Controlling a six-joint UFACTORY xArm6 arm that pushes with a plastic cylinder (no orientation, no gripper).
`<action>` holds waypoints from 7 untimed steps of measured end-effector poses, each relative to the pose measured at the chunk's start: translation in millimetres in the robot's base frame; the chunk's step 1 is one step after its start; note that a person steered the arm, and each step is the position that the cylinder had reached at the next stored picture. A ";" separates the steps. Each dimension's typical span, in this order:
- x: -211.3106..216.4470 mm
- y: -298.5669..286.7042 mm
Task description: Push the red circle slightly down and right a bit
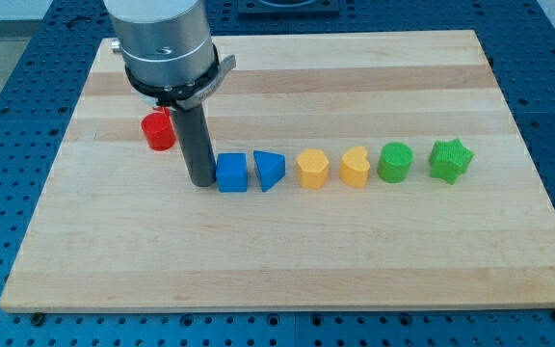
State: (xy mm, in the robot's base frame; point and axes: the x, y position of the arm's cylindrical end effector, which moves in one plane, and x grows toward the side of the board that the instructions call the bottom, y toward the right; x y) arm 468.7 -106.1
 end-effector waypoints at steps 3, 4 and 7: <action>-103.8 -17.8; -106.0 -41.4; -102.1 -71.4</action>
State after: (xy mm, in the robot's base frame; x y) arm 366.6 -177.4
